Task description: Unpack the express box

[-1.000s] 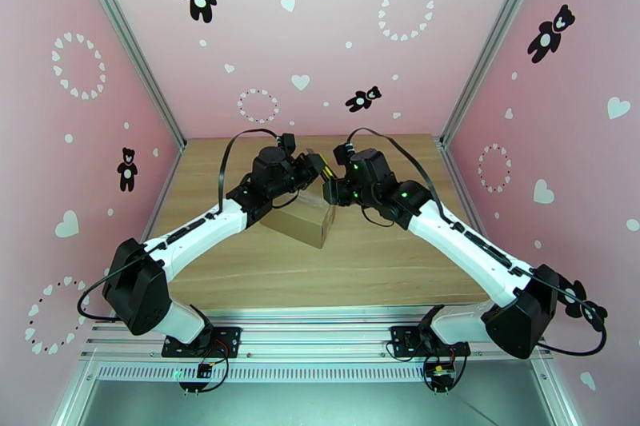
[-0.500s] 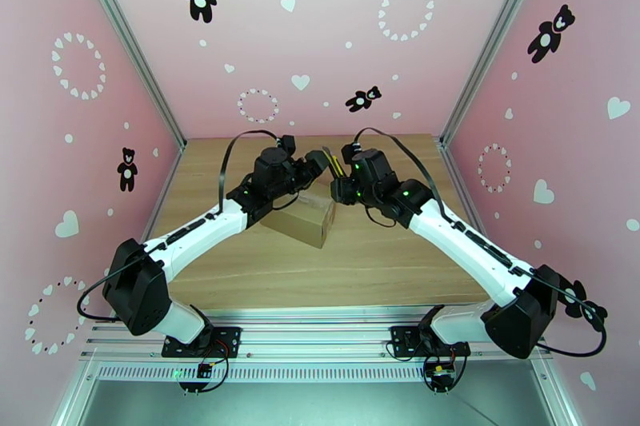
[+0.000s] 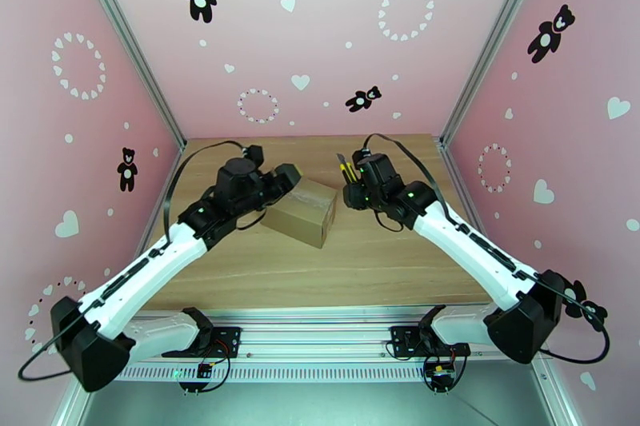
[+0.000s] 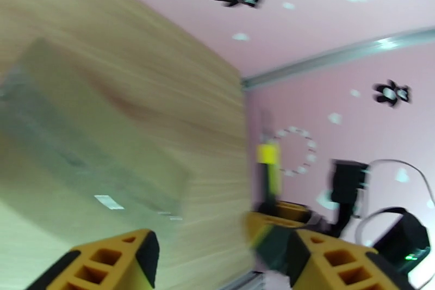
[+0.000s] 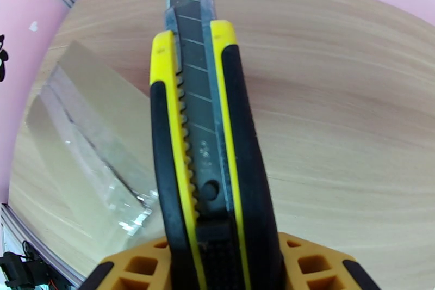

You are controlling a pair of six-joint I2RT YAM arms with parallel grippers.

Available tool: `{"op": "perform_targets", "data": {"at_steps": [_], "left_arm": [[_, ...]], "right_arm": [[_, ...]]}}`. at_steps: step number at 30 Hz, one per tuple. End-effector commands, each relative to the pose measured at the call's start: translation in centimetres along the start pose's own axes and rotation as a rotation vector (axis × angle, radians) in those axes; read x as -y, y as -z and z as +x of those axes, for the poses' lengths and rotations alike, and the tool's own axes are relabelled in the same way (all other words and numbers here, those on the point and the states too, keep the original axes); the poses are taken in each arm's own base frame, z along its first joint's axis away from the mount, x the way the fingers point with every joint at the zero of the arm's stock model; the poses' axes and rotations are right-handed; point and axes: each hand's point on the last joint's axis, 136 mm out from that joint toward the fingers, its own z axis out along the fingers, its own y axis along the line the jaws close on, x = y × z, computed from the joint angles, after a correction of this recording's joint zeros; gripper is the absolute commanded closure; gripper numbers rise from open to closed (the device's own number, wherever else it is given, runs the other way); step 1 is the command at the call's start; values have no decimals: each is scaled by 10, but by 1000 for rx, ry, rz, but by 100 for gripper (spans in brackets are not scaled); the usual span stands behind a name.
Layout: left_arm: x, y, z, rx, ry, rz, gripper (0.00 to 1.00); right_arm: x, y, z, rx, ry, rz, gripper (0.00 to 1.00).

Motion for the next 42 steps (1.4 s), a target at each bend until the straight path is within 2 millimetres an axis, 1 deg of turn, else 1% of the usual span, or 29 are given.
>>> {"op": "perform_targets", "data": {"at_steps": [1, 4, 6, 7, 10, 13, 17, 21, 22, 23, 27, 30, 36, 42], "left_arm": [[-74, 5, 14, -39, 18, -222, 37], [-97, 14, 22, -34, 27, -261, 40], [-105, 18, 24, -29, 26, -277, 42], [-110, 20, 25, -27, 25, -292, 46], [-118, 19, 28, -34, 22, -308, 61], [-128, 12, 32, -54, 27, -331, 65], [-140, 2, 36, -78, 27, -361, 67], [-141, -6, 33, -76, 32, -357, 68], [-140, -7, 33, -73, 32, -350, 68], [-153, -7, 39, -86, 37, -376, 68], [-154, -8, 37, -77, 35, -381, 68], [-156, -9, 34, -71, 34, -384, 68], [-159, -13, 31, -67, 31, -391, 68], [-162, -16, 28, -63, 32, -395, 69]], "right_arm": [[18, 2, 3, 1, -10, 30, 100], [35, -14, 0, -8, -30, 64, 100], [43, -30, -4, -10, -41, 71, 100], [46, -39, -6, -10, -46, 73, 100], [58, -63, -12, -6, -70, 102, 100], [58, -85, -20, 2, -70, 99, 100], [53, -105, -34, 24, -69, 86, 100], [49, -122, -43, 39, -75, 78, 100], [47, -125, -45, 43, -74, 72, 100], [45, -128, -46, 47, -74, 71, 100], [32, -138, -50, 52, -44, 63, 100], [23, -145, -49, 47, -38, 47, 100], [8, -145, -39, 37, -27, 32, 100], [1, -137, -27, 29, -33, 19, 100]]}}
